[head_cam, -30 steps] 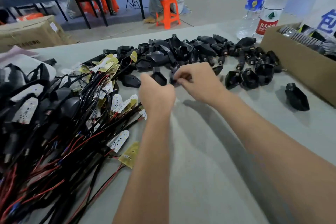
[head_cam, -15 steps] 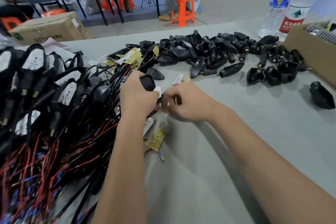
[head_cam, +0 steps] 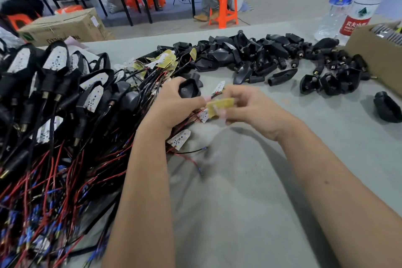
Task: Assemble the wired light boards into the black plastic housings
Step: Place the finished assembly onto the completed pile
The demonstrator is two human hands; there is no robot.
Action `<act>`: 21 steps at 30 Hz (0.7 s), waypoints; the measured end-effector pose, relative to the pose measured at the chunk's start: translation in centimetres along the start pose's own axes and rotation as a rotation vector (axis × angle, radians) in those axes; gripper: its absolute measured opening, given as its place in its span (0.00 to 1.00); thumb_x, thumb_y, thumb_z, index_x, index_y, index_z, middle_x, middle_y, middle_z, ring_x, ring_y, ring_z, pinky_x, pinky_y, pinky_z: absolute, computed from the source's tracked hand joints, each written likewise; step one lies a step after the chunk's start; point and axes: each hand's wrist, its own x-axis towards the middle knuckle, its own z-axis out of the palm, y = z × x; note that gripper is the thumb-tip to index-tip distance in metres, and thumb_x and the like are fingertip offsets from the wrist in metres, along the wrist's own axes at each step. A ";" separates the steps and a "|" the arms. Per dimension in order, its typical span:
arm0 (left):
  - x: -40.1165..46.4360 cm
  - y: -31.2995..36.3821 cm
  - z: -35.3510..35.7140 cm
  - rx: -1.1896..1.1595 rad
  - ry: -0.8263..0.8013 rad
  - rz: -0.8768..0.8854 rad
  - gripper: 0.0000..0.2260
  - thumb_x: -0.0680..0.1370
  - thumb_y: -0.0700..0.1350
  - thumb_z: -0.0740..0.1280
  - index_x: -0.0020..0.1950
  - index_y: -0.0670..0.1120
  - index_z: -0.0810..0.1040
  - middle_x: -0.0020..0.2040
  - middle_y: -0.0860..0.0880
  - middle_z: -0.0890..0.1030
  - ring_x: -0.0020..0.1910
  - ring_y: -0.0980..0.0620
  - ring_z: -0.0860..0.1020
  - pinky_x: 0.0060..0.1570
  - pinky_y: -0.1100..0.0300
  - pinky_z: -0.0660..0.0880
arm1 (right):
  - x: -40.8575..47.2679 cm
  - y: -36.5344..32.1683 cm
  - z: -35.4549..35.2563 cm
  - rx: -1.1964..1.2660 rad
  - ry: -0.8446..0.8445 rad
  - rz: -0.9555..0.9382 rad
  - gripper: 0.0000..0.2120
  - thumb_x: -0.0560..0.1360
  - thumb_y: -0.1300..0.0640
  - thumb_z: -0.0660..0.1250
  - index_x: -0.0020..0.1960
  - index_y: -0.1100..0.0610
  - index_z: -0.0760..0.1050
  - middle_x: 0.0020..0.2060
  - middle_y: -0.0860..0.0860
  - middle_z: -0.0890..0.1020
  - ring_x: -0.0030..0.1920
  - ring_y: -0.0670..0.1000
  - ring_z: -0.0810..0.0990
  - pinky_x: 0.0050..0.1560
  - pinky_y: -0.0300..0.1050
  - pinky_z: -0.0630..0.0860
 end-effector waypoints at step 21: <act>-0.6 0.6 6.7 -0.212 -0.367 -0.081 0.11 0.78 0.41 0.72 0.42 0.46 0.70 0.35 0.49 0.76 0.25 0.53 0.61 0.25 0.62 0.55 | -0.5 3.1 -3.9 0.852 0.772 0.063 0.19 0.87 0.47 0.57 0.50 0.59 0.77 0.29 0.50 0.70 0.22 0.43 0.63 0.18 0.34 0.57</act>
